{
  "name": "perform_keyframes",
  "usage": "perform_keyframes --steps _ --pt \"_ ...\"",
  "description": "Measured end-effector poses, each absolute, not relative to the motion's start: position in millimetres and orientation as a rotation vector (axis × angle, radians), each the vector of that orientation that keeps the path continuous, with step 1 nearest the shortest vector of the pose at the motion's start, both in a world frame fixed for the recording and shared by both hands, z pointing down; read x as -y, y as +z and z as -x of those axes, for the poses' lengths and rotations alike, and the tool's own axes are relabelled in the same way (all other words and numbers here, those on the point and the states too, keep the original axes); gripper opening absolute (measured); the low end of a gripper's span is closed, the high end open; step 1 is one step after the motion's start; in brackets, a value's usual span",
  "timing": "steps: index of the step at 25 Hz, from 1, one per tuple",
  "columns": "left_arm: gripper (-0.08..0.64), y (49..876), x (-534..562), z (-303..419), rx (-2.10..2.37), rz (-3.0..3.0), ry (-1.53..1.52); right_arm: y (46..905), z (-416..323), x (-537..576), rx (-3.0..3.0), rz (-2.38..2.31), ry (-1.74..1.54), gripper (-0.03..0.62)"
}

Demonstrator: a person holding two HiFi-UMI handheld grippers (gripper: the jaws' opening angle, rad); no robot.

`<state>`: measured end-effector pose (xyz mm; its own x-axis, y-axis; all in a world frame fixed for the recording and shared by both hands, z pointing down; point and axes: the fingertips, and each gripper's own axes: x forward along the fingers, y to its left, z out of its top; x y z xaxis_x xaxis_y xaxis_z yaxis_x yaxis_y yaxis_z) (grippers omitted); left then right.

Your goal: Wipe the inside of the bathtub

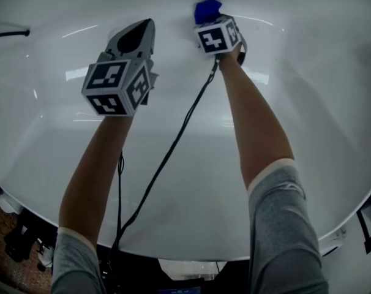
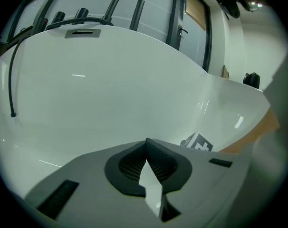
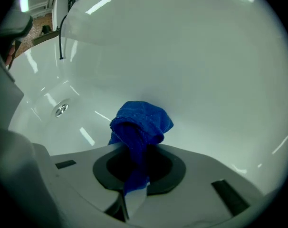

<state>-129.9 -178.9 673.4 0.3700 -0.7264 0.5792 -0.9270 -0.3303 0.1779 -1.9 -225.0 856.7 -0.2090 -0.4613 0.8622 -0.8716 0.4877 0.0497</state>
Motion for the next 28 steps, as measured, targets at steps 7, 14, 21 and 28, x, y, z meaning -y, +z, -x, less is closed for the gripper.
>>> perform_keyframes --steps 7,14,21,28 --pt "0.005 665 180 102 1.405 -2.168 0.501 858 -150 212 1.564 -1.273 0.578 0.052" --pt "0.005 663 178 94 1.398 -2.172 0.505 855 -210 194 1.361 -1.347 0.596 0.052" --pt "0.005 667 179 109 1.436 -2.146 0.506 855 -135 199 1.471 -1.255 0.520 0.044" --pt "0.005 672 177 143 1.466 -2.141 0.555 859 18 224 1.695 -1.126 0.467 0.044"
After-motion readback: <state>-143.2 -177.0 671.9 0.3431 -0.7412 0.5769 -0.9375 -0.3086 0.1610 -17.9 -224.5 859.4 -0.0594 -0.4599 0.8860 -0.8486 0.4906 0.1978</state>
